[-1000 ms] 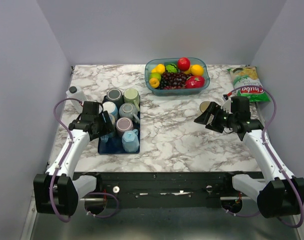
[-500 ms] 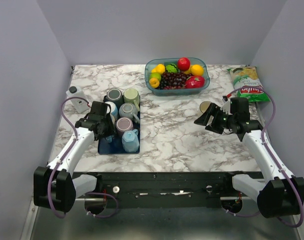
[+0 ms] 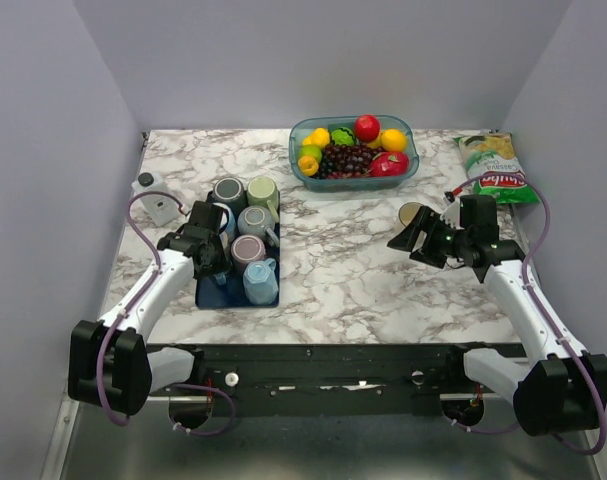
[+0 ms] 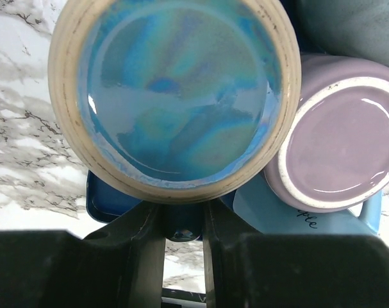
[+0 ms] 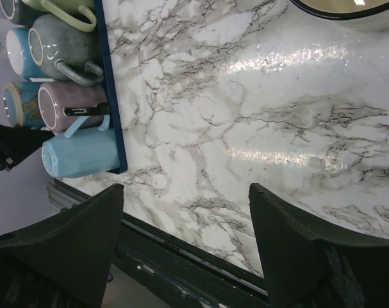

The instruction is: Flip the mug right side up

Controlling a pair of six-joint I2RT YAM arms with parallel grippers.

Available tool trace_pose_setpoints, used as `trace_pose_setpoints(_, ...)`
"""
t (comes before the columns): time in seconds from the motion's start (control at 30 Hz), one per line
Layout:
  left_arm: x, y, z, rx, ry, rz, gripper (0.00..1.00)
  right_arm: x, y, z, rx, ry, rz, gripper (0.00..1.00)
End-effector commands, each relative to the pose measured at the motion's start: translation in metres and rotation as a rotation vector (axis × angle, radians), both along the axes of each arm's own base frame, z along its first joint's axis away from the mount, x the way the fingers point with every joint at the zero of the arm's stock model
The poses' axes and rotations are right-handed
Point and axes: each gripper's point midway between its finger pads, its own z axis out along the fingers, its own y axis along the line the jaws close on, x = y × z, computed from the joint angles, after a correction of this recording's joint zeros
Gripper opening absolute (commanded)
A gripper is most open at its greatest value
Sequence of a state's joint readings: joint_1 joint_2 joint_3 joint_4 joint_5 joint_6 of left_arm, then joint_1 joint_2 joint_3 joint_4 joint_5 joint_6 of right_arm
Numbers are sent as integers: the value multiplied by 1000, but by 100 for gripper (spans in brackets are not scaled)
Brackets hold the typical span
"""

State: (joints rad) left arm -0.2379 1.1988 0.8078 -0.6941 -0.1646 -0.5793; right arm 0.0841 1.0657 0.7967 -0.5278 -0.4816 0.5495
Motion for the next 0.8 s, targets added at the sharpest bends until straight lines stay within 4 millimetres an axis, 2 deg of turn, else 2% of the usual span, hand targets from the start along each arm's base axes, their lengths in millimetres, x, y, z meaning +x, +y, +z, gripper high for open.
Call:
trace_pose_setpoints(0.0, 9, 11, 19, 49, -45, 51, 0, -2, 3, 0, 10, -12, 16, 87)
trace_pose_setpoints(0.07, 8, 10, 31, 46, -57, 49, 0, 0, -1, 2, -9, -23, -4, 92)
trace_pose_setpoints(0.1, 7, 10, 37, 45, -62, 49, 0, -2, -3, 2, -18, -14, -17, 100)
trace_pose_setpoints(0.23, 1, 5, 67, 19, -96, 27, 0, -1, -6, 13, -33, -57, -17, 100)
trace_pose_setpoints(0.33, -5, 2, 93, 5, -119, 16, 0, -2, 0, 25, -8, -88, 18, 100)
trace_pose_setpoints(0.47, -8, -8, 139, -45, -184, -10, 0, -5, 9, 40, 53, -122, 49, 99)
trace_pose_setpoints(0.53, -9, -19, 158, -90, -214, -43, 0, -6, 13, 50, 84, -162, 59, 97)
trace_pose_setpoints(0.57, -6, -24, 178, -120, -263, -57, 0, -7, 17, 54, 118, -162, 58, 95)
trace_pose_setpoints(0.6, -6, -33, 189, -160, -281, -83, 0, -4, 19, 63, 139, -206, 61, 92)
trace_pose_setpoints(0.63, -5, -41, 198, -183, -299, -109, 0, -7, 20, 66, 158, -228, 57, 91)
trace_pose_setpoints(0.67, -2, -49, 218, -218, -346, -126, 0, -10, 25, 73, 199, -237, 68, 91)
trace_pose_setpoints(0.73, -1, -62, 236, -266, -380, -168, 0, -9, 31, 91, 246, -304, 93, 91)
trace_pose_setpoints(0.77, 4, -72, 251, -292, -416, -196, 0, -13, 36, 99, 297, -302, 106, 91)
